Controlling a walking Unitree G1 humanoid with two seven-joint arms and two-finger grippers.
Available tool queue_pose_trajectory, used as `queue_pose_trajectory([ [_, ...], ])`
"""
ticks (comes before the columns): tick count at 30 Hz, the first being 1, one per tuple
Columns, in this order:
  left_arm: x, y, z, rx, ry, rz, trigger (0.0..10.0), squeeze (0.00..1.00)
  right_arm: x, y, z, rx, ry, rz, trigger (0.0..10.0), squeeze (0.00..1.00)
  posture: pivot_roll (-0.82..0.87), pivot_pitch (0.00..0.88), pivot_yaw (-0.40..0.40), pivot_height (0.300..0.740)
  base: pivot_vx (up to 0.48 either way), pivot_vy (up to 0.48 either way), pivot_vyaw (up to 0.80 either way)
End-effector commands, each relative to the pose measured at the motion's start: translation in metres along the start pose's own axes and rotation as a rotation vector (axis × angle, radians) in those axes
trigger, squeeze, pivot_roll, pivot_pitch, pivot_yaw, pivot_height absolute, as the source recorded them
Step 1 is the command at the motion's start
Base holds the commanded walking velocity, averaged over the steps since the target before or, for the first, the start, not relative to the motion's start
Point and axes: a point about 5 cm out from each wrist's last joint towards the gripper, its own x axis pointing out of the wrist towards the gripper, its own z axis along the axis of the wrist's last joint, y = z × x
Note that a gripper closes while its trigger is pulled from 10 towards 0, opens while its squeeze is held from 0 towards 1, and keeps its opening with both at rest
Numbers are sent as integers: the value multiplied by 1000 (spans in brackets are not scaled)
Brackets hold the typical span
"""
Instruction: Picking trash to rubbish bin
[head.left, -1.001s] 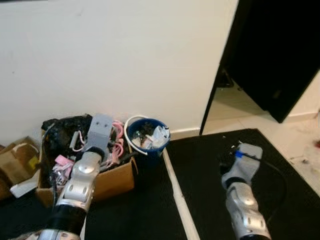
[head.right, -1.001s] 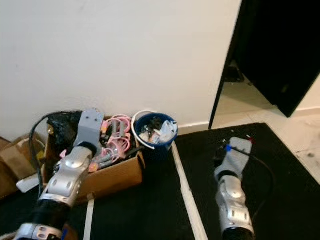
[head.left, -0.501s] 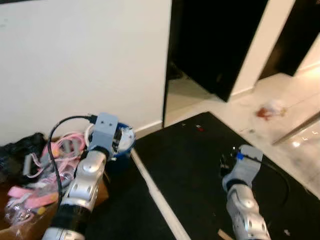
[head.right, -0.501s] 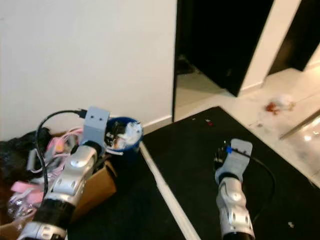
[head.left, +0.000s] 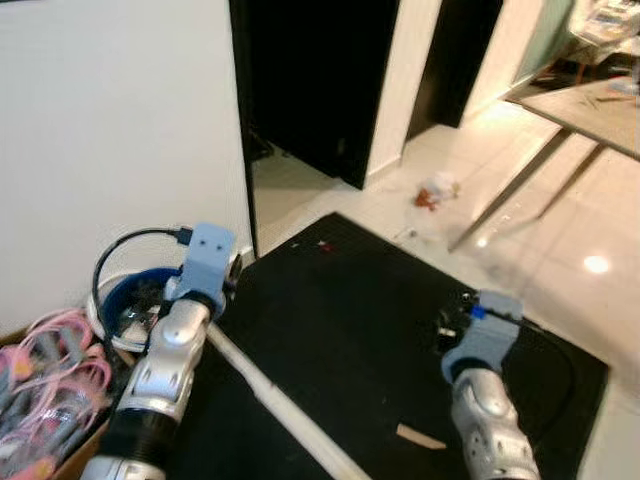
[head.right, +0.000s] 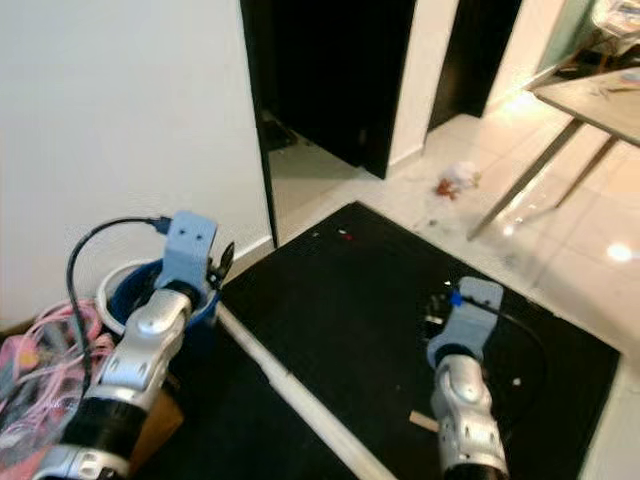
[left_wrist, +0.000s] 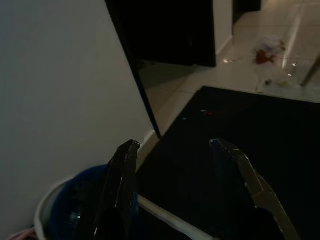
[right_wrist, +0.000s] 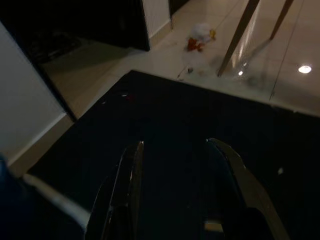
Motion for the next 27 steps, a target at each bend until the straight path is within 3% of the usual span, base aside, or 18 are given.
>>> queue_pose_trajectory([
  [1, -2, 3, -6, -14, 26, 4, 10000, 0, 0, -3, -5, 2, 24, -13, 10000, 0, -54, 46, 27, 740, 0, 0, -800],
  [3, -3, 5, -8, -108, 40, 23, 10000, 0, 1, -3, -4, 20, 26, -32, 10000, 0, -52, 44, 22, 740, 0, 0, -800],
  [5, -3, 6, -8, -117, 41, 26, 10000, 0, 1, -4, -4, 13, 26, -32, 10000, 0, -55, 40, 23, 740, 0, 0, -800],
  [14, -9, 6, -15, -93, 62, 44, 10000, 0, 5, -8, 3, -23, 9, -9, 10000, 0, -55, 38, -12, 740, 0, 0, -800],
  [27, -18, 7, -19, -105, 68, 106, 10000, 0, 10, 5, 4, -58, 30, 127, 10000, 0, -43, 49, -91, 740, 0, 0, -800],
])
